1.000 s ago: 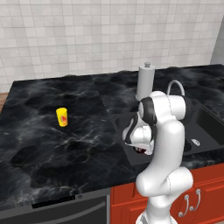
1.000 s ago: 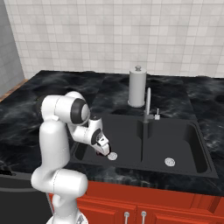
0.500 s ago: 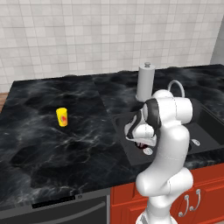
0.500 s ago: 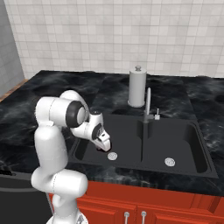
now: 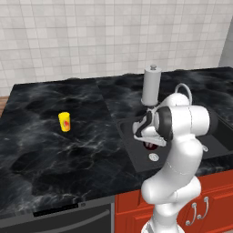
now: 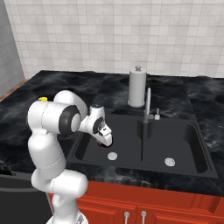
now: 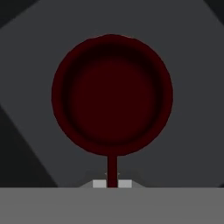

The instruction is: Move any existing items from the left basin to the right basin for drying. Then move the cup from the counter to the left basin of the sink for washing.

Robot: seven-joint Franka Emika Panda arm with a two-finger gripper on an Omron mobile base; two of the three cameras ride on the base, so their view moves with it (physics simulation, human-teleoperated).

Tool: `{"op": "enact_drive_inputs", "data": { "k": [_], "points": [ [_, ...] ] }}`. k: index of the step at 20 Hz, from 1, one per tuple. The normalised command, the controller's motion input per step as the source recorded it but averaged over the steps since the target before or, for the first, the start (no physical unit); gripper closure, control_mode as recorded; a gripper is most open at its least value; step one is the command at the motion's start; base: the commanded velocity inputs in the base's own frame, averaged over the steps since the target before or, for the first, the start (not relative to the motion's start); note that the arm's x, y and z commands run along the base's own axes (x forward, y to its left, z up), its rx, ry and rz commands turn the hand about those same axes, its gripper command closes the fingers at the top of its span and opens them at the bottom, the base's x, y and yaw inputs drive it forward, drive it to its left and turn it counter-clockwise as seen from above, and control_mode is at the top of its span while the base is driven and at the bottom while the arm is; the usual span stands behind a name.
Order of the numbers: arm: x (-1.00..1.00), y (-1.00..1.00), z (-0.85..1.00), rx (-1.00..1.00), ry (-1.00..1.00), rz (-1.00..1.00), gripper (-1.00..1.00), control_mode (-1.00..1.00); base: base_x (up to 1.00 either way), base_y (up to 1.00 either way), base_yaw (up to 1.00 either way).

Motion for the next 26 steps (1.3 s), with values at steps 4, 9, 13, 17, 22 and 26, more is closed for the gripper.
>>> {"op": "enact_drive_inputs", "data": {
  "k": [4, 9, 13, 17, 22, 26],
  "points": [
    [-0.18, -0.16, 0.41, 0.00, 0.00, -0.05, 1.00, -1.00, 0.00, 0.00, 0.00],
    [-0.17, -0.20, 0.37, 0.00, 0.00, -0.09, 1.00, -1.00, 0.00, 0.00, 0.00],
    [-0.10, -0.20, 0.40, 0.00, 0.00, -0.10, 1.00, -1.00, 0.00, 0.00, 0.00],
    [-0.07, -0.25, 0.40, 0.00, 0.00, -0.12, 1.00, -1.00, 0.00, 0.00, 0.00],
    [-0.10, -0.28, 0.40, 0.00, 0.00, -0.12, 1.00, -1.00, 0.00, 0.00, 0.00],
    [-0.27, -0.30, 0.36, 0.00, 0.00, -0.14, 1.00, -1.00, 0.00, 0.00, 0.00]
  ]
}}
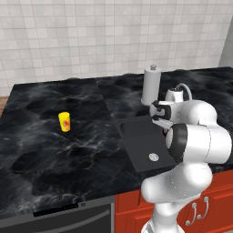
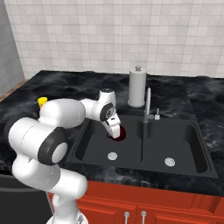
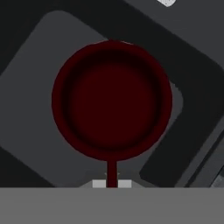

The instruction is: Move any existing items from the left basin to the right basin for drying. Then move the cup from the counter to the left basin of the sink for washing.

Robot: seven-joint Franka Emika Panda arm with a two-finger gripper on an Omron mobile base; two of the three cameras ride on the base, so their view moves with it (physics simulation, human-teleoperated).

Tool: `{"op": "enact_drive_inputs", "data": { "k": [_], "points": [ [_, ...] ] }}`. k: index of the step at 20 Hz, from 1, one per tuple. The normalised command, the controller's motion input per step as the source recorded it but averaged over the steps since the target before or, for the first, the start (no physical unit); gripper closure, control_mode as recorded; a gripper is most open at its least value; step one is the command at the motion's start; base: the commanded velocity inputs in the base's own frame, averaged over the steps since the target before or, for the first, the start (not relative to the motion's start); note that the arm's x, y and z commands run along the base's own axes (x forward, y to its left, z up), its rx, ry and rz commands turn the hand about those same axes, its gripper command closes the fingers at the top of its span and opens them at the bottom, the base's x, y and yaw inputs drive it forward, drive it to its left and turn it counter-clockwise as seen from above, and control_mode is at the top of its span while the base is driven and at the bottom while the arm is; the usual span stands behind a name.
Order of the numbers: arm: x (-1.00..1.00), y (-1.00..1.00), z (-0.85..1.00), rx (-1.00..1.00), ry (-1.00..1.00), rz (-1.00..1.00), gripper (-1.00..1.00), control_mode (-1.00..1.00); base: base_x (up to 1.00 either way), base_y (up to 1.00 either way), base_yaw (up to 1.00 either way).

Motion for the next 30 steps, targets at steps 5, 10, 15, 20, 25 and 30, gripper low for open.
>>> {"op": "enact_drive_inputs", "data": {
  "k": [5, 10, 15, 20, 25, 30],
  "points": [
    [-0.23, -0.28, 0.37, 0.00, 0.01, -0.14, 1.00, -1.00, 0.00, 0.00, 0.00],
    [-0.14, -0.29, 0.29, 0.00, 0.03, -0.14, 1.00, -1.00, 0.00, 0.00, 0.00],
    [-0.15, -0.32, 0.20, 0.00, 0.02, -0.15, 1.00, -1.00, 0.00, 0.00, 0.00],
    [-0.14, -0.36, 0.11, 0.00, 0.00, -0.15, 1.00, -1.00, 0.00, 0.00, 0.00],
    [-0.10, -0.43, 0.07, 0.00, 0.00, -0.11, 1.00, -1.00, 0.00, 0.00, 0.00],
    [-0.05, -0.50, 0.02, 0.00, 0.00, -0.08, 1.00, -1.00, 0.00, 0.00, 0.00]
  ]
}}
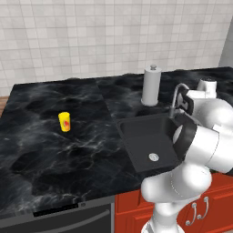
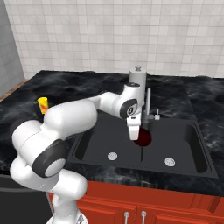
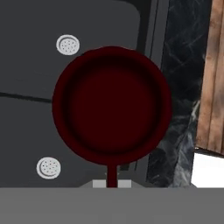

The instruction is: Move any existing items from the left basin to the right basin for drying. Then move the cup from the counter to the left basin of the sink for washing.

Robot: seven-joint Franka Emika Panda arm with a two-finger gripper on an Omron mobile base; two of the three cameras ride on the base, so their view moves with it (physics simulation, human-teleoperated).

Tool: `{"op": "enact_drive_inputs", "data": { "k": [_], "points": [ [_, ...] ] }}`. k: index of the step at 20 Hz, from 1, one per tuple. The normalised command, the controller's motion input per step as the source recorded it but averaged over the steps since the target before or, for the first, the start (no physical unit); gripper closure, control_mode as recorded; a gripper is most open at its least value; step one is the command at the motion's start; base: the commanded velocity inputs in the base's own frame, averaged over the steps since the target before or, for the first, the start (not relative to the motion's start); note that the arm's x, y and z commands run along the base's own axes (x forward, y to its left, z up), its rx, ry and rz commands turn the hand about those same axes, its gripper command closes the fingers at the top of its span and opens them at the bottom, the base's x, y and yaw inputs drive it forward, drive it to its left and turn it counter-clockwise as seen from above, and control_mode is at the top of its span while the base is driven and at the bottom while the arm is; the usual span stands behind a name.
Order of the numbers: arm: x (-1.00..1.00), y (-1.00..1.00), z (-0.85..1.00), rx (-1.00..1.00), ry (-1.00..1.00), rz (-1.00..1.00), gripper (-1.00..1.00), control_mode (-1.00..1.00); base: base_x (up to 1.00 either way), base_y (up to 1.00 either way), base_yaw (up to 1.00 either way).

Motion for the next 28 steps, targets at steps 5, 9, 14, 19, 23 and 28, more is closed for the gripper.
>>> {"op": "enact_drive_inputs", "data": {
  "k": [5, 9, 14, 19, 23, 28],
  "points": [
    [-0.01, -0.51, 0.00, 0.00, 0.00, -0.06, 1.00, -1.00, 0.00, 0.00, 0.00],
    [0.00, -0.51, 0.00, 0.00, 0.00, -0.02, 1.00, -1.00, 0.00, 0.00, 0.00],
    [0.00, -0.50, 0.00, 0.00, 0.00, 0.00, 1.00, -1.00, 0.00, 0.00, 0.00],
    [0.00, -0.45, -0.04, 0.00, 0.00, 0.00, 1.00, -1.00, 0.00, 0.00, 0.00],
    [0.01, -0.33, -0.25, 0.00, 0.00, 0.00, 1.00, -1.00, 0.00, 0.00, 0.00],
    [0.13, -0.17, -0.28, 0.00, 0.00, 0.01, 1.00, -1.00, 0.00, 0.00, 0.00]
  ]
}}
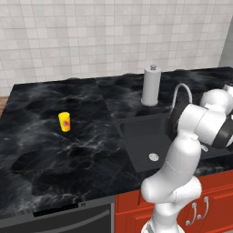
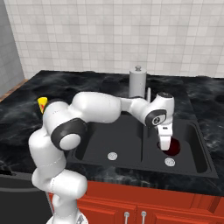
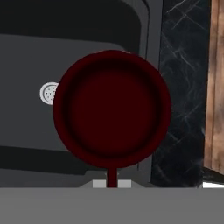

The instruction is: Move any existing items from the left basin to the right basin for drying. Then move the cup from the counter to the left basin of the sink for washing.

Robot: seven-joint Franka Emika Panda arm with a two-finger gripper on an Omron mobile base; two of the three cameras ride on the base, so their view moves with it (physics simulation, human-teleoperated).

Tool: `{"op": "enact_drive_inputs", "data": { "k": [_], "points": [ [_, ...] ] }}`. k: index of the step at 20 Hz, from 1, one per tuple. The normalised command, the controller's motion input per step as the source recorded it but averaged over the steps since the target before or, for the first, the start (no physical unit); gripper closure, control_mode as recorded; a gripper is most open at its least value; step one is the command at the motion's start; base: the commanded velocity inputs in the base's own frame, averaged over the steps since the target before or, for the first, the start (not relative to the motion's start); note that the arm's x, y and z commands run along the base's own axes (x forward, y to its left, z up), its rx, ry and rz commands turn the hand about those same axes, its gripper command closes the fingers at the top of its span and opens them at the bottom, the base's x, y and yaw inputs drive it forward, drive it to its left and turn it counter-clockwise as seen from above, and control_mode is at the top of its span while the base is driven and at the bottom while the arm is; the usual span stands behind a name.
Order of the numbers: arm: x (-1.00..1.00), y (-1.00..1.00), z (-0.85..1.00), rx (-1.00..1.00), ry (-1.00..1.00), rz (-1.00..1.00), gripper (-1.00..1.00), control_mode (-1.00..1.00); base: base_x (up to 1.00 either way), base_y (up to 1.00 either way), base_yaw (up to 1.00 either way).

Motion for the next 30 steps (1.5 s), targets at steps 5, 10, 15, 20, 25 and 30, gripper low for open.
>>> {"op": "enact_drive_inputs", "data": {
  "k": [5, 10, 15, 20, 25, 30],
  "points": [
    [0.21, -0.10, -0.19, 0.01, 0.00, 0.04, 1.00, -1.00, 0.00, 0.00, 0.00],
    [0.19, -0.05, -0.24, 0.02, 0.00, 0.04, 1.00, -1.00, 0.00, 0.00, 0.00],
    [0.13, -0.04, -0.27, 0.04, 0.00, 0.05, 1.00, -1.00, 0.00, 0.00, 0.00],
    [0.10, -0.03, -0.30, 0.02, 0.00, 0.05, 1.00, -1.00, 0.00, 0.00, 0.00],
    [0.10, -0.02, -0.34, 0.00, 0.00, 0.04, 1.00, -1.00, 0.00, 0.00, 0.00],
    [0.09, -0.02, -0.29, 0.00, 0.00, 0.02, 1.00, -1.00, 0.00, 0.00, 0.00]
  ]
}}
